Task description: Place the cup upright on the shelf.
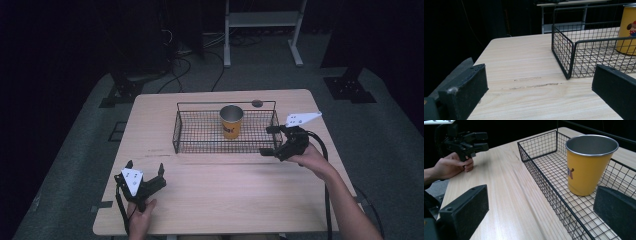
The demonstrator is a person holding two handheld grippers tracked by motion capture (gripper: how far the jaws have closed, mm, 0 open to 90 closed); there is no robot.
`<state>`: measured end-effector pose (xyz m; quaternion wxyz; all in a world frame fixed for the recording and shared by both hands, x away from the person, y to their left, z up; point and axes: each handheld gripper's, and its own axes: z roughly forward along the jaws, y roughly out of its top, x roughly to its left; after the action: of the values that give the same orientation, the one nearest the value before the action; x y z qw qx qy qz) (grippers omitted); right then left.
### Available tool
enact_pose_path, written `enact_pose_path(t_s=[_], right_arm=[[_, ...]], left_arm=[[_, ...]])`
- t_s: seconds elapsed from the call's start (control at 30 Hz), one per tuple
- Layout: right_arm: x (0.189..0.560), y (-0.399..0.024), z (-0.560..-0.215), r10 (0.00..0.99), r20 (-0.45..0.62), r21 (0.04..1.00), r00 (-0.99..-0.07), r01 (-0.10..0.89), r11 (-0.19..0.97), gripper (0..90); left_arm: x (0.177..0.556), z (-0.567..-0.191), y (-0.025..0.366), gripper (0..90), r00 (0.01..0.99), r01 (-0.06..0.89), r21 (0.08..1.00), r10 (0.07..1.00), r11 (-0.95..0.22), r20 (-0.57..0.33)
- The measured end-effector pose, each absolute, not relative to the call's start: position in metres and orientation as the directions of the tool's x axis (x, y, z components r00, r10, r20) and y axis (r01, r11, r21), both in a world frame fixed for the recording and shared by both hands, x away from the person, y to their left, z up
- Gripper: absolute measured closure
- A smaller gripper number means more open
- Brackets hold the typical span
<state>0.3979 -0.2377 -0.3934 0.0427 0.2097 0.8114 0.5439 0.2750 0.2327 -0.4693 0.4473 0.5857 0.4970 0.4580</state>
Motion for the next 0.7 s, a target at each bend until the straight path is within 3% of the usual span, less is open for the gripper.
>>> enact_pose_path(t_s=[0.7], right_arm=[[0.376,-0.251,-0.412,0.399,0.180,0.896,-0.899,0.317,0.310,0.0]], left_arm=[[0.275,-0.469,0.233,0.0,0.088,0.174,0.979,0.992,-0.105,0.091]])
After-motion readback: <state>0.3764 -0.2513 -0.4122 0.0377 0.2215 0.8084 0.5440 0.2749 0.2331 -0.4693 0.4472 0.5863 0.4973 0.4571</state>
